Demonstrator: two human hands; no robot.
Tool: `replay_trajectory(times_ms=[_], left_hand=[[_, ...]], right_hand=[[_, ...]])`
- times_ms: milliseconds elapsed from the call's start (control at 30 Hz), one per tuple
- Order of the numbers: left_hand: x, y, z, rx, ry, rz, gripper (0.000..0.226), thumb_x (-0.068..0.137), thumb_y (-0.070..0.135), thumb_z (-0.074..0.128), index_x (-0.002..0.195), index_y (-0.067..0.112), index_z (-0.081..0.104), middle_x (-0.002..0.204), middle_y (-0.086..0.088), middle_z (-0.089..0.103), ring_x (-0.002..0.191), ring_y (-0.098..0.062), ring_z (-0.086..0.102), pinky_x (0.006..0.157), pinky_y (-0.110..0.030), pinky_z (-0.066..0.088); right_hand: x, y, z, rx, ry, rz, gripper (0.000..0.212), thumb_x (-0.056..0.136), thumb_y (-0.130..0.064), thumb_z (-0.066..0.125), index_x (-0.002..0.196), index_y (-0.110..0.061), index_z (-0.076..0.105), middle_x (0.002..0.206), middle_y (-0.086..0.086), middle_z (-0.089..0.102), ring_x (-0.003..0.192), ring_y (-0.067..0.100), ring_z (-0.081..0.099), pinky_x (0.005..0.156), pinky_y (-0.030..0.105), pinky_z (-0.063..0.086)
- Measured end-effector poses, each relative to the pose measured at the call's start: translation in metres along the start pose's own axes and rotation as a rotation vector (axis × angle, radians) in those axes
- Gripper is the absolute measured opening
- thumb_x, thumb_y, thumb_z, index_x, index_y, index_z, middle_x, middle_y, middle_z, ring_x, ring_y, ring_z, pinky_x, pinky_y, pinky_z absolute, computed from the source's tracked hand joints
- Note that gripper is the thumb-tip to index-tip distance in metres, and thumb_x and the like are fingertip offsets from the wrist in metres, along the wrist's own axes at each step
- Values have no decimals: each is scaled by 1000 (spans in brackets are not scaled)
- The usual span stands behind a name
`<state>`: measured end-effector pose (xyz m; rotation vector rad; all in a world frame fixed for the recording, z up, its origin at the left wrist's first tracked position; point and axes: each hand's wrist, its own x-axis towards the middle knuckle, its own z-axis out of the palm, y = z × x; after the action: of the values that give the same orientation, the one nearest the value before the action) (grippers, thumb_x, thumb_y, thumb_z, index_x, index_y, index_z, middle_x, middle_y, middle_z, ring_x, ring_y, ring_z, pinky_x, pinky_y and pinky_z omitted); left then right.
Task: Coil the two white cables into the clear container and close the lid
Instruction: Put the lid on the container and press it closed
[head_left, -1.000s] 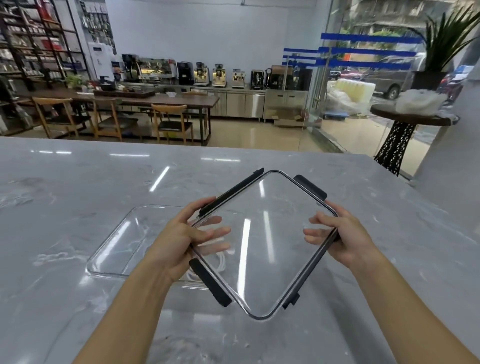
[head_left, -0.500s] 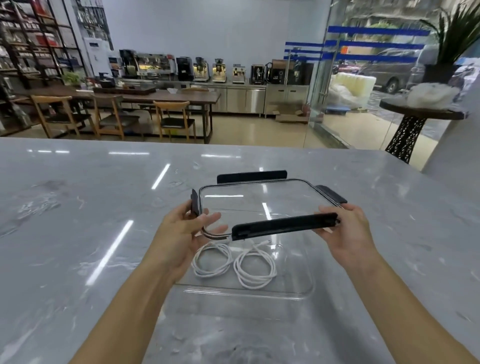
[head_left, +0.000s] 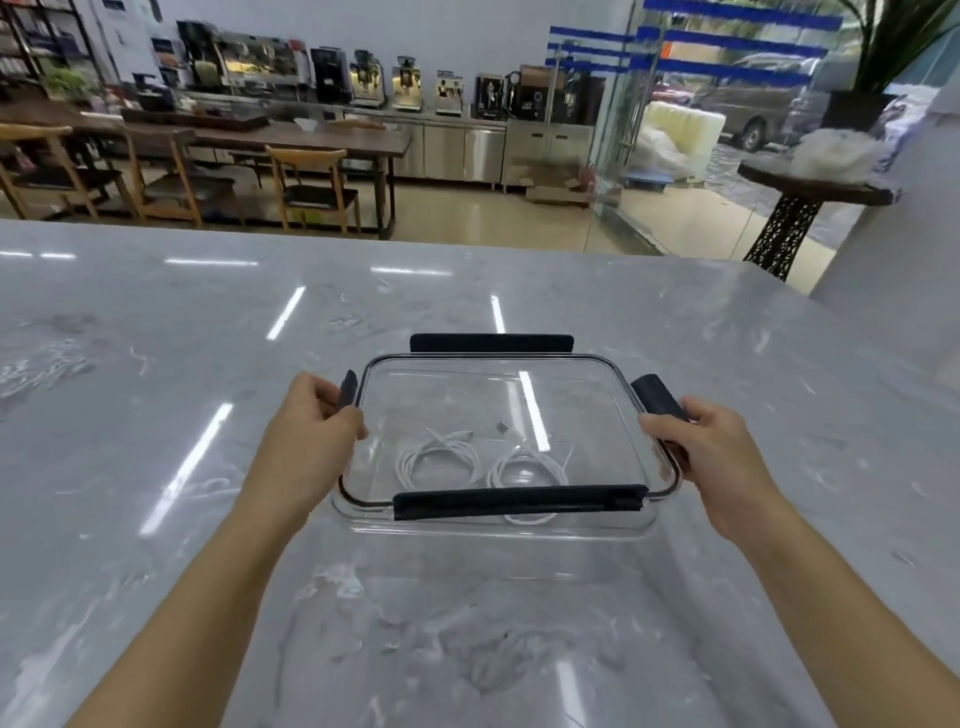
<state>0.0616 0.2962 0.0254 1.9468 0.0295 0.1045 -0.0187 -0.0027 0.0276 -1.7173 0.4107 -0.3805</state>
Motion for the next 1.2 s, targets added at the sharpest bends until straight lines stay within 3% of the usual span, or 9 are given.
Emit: replay_trajectory(times_ms=[100,267,467,567,667,767,867,1067,1200], left_hand=[[-2,-5,2,137,153,139,10,84,22,55,76,18,52,69,1,56,61,-13,50,49,-28,34],[11,-12,-6,159,100,48,13,83,22,57,74,13,54,69,-2,54,62,-20,49,55,-32,38],[19,-3,-21,-112,-225,-260,11,89,13,56,79,9,56,69,-8,58,58,-21,54,51,-31,47],[22,-5,-32,-49,-352,-305,17,89,22,59,85,6,62,67,-4,61,60,-18,57,46,-28,51],[23,-7,-35,-11,-429,-334,31,84,32,64,94,3,60,78,-7,62,65,-21,60,46,-29,54],[24,-6,-33,-65,-463,-345,31,78,29,70,89,0,64,77,-8,64,67,-23,60,49,-33,57],[27,-6,-25,-138,-431,-353,21,77,24,71,79,4,67,70,-6,63,63,-20,58,52,-31,57],[41,-2,-2,-173,-246,-282,26,80,20,69,92,-2,64,82,-14,67,68,-24,62,69,-39,57],[46,-3,-6,-15,-387,-312,41,76,39,70,90,1,65,78,-12,65,56,-19,59,49,-29,53]], right_hand=[[-2,8,-1,-25,-27,27,14,76,-7,65,69,-8,54,56,5,41,43,14,36,41,23,32],[-4,11,-7,-120,-131,58,24,76,-11,66,56,-14,52,42,1,43,33,14,36,31,18,25],[2,2,-19,-134,-399,247,18,74,-24,71,72,-8,63,52,4,51,38,17,43,36,21,38],[6,2,-23,-103,-491,301,39,61,-31,76,88,-5,66,63,7,59,46,20,53,42,25,48],[10,3,-24,-52,-534,285,32,61,-29,76,84,-9,69,62,5,62,49,19,57,42,25,49],[14,2,-20,-40,-512,217,6,68,-24,71,66,-18,70,57,2,61,47,16,56,42,25,48],[21,4,-18,-50,-428,178,19,79,-17,66,61,-21,68,56,0,59,48,15,54,44,27,47],[33,0,-11,-80,-320,173,16,86,-18,60,70,-19,65,52,-5,59,46,14,53,41,27,45],[36,-1,-15,-90,-347,238,14,85,-24,62,74,-16,65,54,-2,59,44,14,53,38,24,43]])
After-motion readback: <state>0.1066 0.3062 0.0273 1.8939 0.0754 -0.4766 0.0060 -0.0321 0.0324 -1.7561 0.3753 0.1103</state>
